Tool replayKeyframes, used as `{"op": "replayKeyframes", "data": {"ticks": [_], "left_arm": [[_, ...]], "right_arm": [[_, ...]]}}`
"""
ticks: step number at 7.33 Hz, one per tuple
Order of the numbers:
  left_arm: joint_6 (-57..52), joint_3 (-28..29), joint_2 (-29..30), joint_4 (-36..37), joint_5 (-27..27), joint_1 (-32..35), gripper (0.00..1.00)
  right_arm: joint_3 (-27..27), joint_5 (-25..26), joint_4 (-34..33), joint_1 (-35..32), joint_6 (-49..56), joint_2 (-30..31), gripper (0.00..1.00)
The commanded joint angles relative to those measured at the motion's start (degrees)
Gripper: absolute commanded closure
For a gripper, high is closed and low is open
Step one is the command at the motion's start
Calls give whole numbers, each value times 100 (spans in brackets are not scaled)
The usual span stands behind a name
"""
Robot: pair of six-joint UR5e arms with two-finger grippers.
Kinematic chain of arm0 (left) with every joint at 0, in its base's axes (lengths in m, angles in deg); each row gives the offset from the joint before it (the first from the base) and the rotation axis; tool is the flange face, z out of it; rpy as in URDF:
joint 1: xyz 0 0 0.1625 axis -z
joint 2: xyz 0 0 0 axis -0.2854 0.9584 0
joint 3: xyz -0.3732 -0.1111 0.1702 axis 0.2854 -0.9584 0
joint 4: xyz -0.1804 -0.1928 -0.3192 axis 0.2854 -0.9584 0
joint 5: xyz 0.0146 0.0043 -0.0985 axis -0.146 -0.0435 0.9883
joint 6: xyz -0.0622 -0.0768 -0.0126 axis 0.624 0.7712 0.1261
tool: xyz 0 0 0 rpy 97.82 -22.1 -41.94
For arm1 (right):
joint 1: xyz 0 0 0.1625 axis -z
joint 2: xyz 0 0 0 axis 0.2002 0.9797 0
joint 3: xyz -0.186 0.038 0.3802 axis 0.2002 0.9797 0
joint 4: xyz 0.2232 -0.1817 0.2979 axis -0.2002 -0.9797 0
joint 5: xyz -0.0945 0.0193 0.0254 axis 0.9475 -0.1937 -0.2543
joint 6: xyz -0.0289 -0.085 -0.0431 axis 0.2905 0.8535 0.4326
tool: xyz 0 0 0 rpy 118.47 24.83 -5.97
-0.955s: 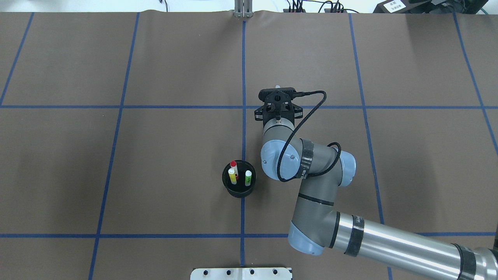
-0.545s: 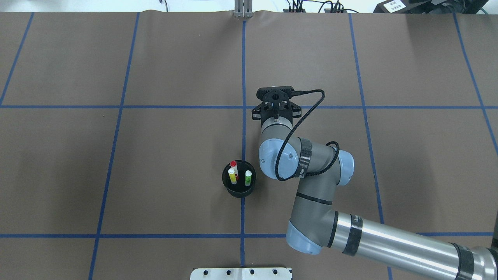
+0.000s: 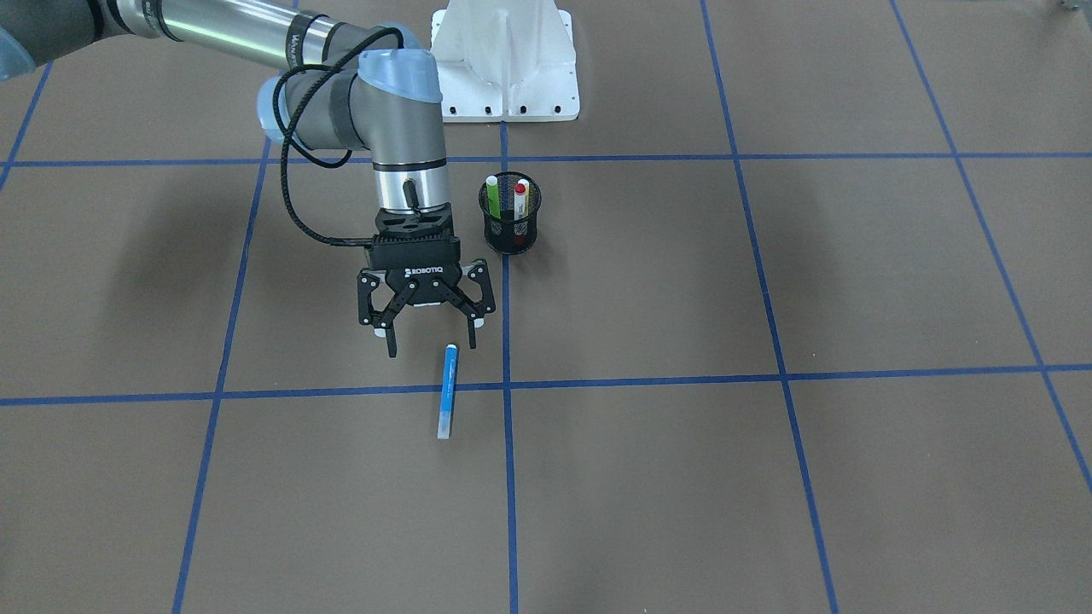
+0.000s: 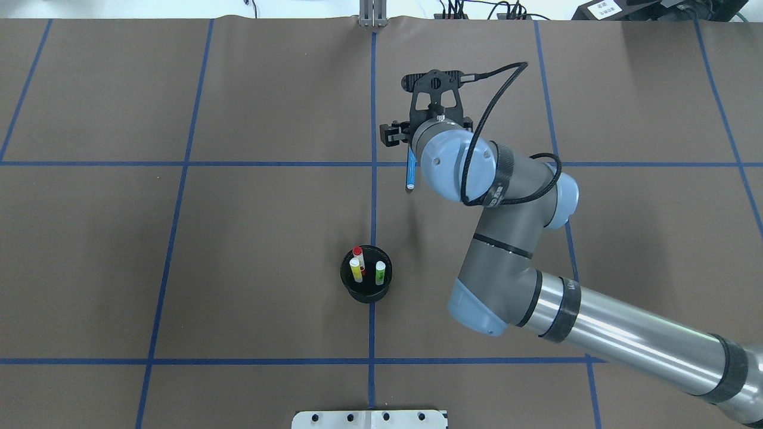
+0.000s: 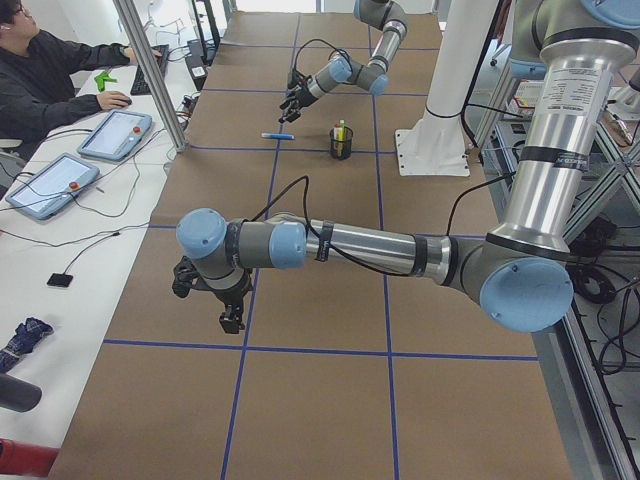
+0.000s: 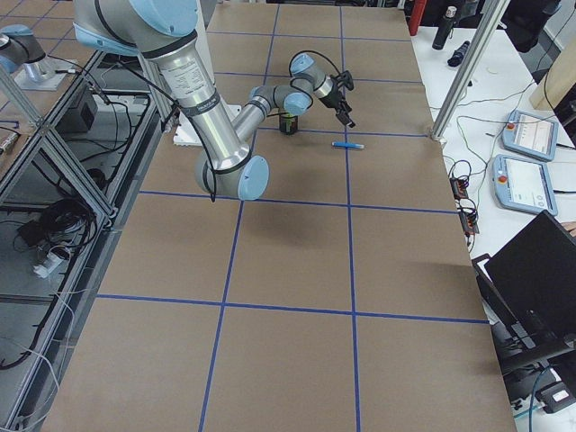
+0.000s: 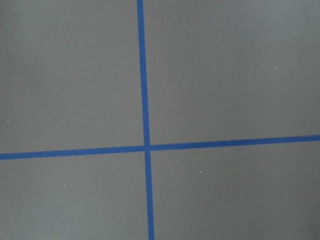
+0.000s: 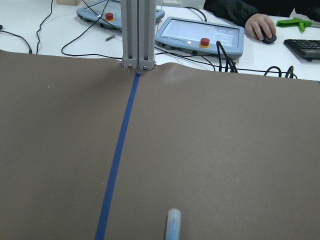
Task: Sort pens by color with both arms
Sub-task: 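Lower and release the blue marker on the table while the left arm moves in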
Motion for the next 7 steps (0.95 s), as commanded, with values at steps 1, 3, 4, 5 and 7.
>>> {"op": "replayKeyframes", "data": {"ticks": [1,3,4,5,7], "left_arm": [[1490,-531,475,14,-16,-703,0],[3020,-877,983,5,-24,-1669,0],[3759,-1069,1256,5,-294,-2144,0],[4149,-1419,1276,14,-523,-2610,0],[5482,-1703,1652,5,-971,-3576,0]], "right_arm": [[-627,-1277,-721,-782,241,104,0],[-935,-2079,-1258,-1302,242,200,0],[-1050,-2560,-1375,-1617,242,288,0],[-1321,-2922,-1393,-1786,242,611,0],[-1603,-3268,-1394,-2033,250,1094,0]]}}
